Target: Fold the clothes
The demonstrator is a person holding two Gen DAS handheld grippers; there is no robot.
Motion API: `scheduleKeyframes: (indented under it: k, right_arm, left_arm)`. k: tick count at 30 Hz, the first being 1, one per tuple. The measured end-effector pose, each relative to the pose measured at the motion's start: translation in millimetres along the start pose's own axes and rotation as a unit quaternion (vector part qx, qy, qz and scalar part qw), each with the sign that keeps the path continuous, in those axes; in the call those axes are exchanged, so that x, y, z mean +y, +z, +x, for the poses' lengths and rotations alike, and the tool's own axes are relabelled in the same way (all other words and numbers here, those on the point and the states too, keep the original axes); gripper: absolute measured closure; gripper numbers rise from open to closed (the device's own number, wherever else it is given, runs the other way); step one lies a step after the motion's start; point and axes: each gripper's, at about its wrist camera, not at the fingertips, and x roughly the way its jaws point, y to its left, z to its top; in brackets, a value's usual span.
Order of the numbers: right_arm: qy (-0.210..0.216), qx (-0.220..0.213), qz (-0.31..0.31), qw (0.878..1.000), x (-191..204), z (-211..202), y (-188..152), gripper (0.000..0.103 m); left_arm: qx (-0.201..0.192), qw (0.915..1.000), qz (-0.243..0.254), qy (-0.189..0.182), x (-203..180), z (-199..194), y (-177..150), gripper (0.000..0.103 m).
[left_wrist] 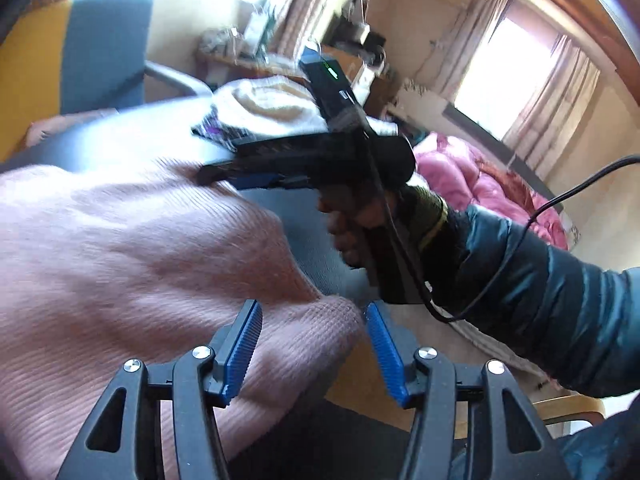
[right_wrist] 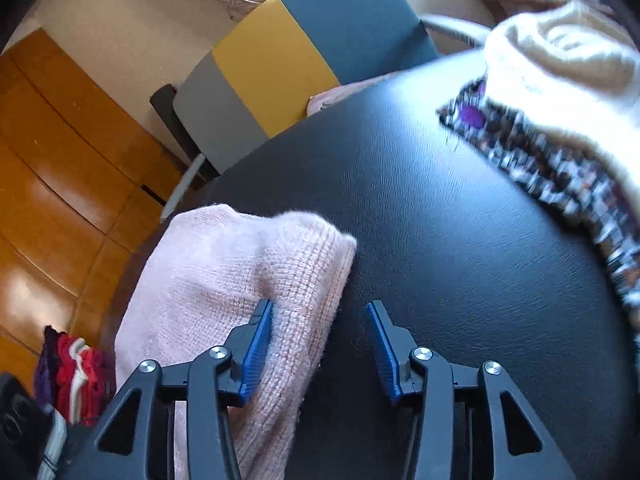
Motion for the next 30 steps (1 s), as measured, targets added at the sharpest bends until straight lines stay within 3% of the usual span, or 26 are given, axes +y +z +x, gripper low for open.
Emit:
scheduleKeyframes:
  k: [4,9,12,15,17,18,19,21,26,30]
  right_arm:
    - [-0.037,-0.043,-0.022,0.998,27.1,-44.9,18.1,0.056]
    - [-0.009,-0.083,-0.024,0.996,94.3,-50.1,38.0,0.056]
    - [-0.004,-0.084,-0.031,0.996,128.1,-21.3,32.4,0.056]
    - [-0.055,-0.061,-0.053,0.995,140.7,23.3,14.9,0.056]
    - [-0.109,-0.035,-0.056,0.992,127.7,52.5,-0.3,0.057]
    - [-0.128,-0.028,-0.054,0.99,118.5,61.3,-7.1,0.063]
    - [-0.134,-0.031,-0.055,0.989,108.9,66.8,-14.2,0.068]
    - [-0.12,-0.056,-0.056,0.99,101.1,65.0,-18.2,0.068]
    - [-0.152,-0.042,-0.102,0.982,114.2,93.3,0.8,0.064]
    - [-0.139,-0.033,-0.118,0.983,119.3,117.9,21.9,0.063]
  left_arm:
    - [-0.055,0.9966,-0.014,0.059,24.0,-47.8,-6.8,0.048]
    - [-0.064,0.9883,-0.033,0.135,57.8,-64.1,-19.5,0.048]
    - [-0.052,0.9854,-0.031,0.159,66.5,-57.6,-27.6,0.048]
    - [-0.015,0.9863,-0.043,0.159,73.1,-38.1,-46.8,0.047]
    - [-0.03,0.9836,-0.031,0.175,71.2,-32.2,-61.7,0.047]
    - [-0.031,0.9829,-0.032,0.179,73.5,-30.6,-60.0,0.047]
    - [-0.033,0.9821,-0.032,0.183,75.7,-29.0,-58.2,0.047]
    - [-0.036,0.9805,-0.034,0.19,80.2,-25.9,-54.6,0.046]
    - [-0.043,0.9763,-0.036,0.209,91.5,-18.2,-45.7,0.044]
    - [-0.049,0.9726,-0.039,0.224,100.5,-11.9,-38.6,0.044]
